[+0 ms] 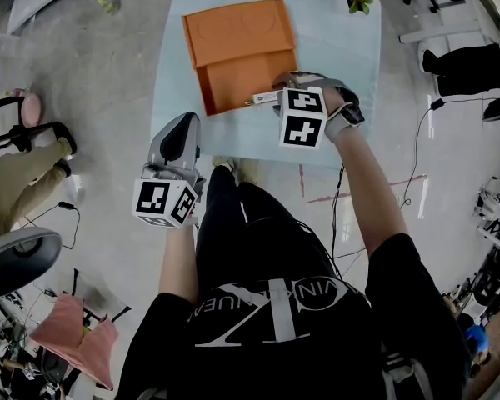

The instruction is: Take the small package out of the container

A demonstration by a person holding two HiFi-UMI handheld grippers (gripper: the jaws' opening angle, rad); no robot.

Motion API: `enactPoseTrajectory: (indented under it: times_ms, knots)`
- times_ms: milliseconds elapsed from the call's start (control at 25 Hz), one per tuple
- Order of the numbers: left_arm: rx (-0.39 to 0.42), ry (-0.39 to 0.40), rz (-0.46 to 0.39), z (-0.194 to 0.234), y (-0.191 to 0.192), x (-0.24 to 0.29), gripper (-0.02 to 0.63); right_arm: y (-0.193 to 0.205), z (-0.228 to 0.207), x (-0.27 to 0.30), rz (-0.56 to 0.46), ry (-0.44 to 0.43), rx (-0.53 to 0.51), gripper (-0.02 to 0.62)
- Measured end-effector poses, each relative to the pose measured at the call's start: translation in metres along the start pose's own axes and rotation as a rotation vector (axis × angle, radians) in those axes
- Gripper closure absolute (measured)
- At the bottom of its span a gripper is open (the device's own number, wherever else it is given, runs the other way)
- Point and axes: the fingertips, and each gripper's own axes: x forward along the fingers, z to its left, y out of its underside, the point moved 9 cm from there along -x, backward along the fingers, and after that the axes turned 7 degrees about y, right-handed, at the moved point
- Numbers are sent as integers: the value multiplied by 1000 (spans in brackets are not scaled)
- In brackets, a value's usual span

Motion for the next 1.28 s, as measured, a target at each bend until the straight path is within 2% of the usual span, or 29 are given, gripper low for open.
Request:
enactPoseTrajectory:
  times_ms: [240,320,400,640,840,1280]
  knots:
    - [4,3,2,-7,2,-3,606,-1,7,15,8,-49,-11,402]
    - [5,0,2,-8,3,-6,606,-2,8,17,15,-33,-35,428]
    - [5,-7,2,-7,5,-9,606,-3,7,17,14,-15,-55,489]
    - [8,-16,-5,-10,4,-13,606,-2,7,9,-3,3,-108,506]
    - [15,-23,-16,-15,3,-19,606,0,10,-4,-23,59,-101,508]
    - [54,-45,-38,-31,-6,-28,606,8,12,-39,-95,203,-15,508]
